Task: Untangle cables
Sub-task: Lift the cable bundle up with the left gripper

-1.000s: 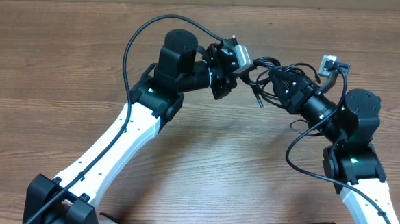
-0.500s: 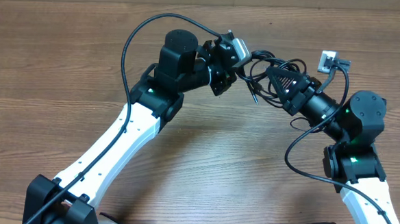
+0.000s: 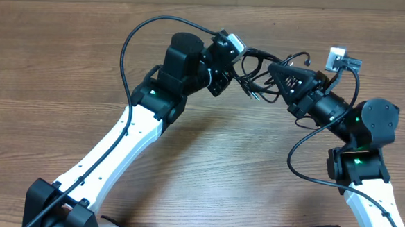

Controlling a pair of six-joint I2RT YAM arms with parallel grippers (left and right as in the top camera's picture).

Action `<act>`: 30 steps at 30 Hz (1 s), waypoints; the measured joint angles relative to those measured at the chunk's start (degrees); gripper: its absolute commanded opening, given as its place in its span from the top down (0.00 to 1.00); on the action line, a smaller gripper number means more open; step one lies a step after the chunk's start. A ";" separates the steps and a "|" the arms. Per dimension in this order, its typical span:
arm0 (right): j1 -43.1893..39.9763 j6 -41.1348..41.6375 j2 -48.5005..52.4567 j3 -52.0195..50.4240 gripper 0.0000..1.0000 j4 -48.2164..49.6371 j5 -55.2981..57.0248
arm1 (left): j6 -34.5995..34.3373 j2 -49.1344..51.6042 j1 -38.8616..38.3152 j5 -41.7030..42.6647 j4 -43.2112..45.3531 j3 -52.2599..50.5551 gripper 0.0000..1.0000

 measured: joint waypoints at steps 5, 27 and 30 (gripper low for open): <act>0.00 1.51 0.13 0.00 0.96 3.98 -0.26 | -0.04 -0.46 -0.37 -2.32 -2.40 0.24 0.96; -0.44 2.14 -0.13 0.02 0.90 2.58 12.94 | -4.50 -0.96 4.96 -1.97 -6.56 0.68 0.96; -1.31 2.14 -0.13 0.02 0.89 -1.64 14.58 | -4.52 -0.96 5.16 -0.31 -5.05 0.68 0.96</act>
